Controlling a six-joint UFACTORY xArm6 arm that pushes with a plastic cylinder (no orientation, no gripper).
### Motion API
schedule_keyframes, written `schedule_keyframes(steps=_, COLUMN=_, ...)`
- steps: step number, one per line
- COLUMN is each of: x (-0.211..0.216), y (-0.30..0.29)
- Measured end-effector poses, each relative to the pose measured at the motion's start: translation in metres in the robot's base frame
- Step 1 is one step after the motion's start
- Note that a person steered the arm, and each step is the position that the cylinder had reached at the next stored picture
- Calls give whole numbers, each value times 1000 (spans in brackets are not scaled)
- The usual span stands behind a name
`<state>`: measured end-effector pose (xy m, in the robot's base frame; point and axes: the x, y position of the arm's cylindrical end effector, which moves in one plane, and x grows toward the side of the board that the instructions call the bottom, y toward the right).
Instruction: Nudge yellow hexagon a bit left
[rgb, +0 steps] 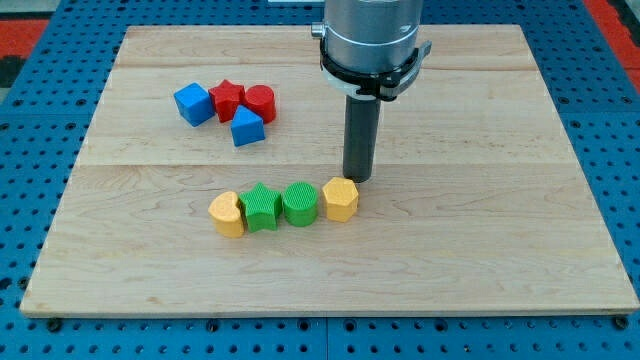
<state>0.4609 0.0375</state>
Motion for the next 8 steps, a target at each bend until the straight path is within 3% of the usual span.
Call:
schedule_keyframes(steps=4, x=-5, y=-1)
schedule_keyframes(steps=6, x=-39, y=-2)
schedule_keyframes(steps=8, x=-39, y=15)
